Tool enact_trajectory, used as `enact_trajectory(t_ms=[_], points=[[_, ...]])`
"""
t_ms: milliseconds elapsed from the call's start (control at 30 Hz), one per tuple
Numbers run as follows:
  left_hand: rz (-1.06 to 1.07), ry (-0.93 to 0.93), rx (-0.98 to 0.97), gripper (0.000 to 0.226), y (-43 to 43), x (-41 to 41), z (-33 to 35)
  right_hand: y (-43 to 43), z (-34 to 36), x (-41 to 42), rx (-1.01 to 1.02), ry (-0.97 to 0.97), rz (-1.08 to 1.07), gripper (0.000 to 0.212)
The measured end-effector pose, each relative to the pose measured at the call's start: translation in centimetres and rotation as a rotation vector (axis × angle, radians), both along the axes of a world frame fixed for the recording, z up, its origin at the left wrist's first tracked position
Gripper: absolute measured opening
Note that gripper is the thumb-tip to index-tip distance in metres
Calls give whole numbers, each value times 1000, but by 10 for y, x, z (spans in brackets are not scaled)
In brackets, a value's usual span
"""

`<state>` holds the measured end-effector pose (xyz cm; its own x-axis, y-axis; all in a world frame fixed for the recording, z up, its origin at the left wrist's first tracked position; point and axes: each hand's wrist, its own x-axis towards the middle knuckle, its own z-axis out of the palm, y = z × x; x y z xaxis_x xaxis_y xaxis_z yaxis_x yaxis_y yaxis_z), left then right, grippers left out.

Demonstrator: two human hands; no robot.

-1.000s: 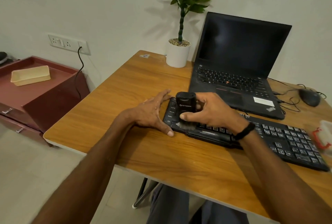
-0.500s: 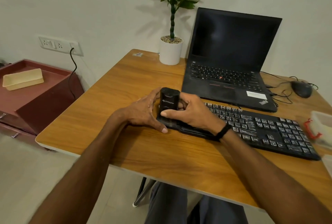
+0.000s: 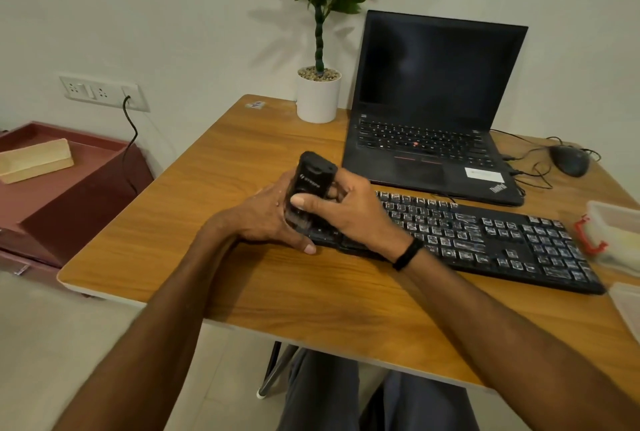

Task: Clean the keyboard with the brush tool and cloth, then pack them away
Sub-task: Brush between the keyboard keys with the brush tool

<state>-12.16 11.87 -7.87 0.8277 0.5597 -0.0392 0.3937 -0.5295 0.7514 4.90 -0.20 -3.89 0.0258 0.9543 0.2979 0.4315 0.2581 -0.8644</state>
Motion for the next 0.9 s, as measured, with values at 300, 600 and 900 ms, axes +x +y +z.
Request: enact_trajectory(t_ms=[300,600,900], points=[[-4,-4,-68,144,-3,1,2,-5,5,24,-100,-248,19,47],[-7,-6,-94,152,0,-1,0,-9,7,26,-207,-175,146,47],[-11,-50,-110,140,-2,2,2,-7,8,25,-9,-334,-19,46]])
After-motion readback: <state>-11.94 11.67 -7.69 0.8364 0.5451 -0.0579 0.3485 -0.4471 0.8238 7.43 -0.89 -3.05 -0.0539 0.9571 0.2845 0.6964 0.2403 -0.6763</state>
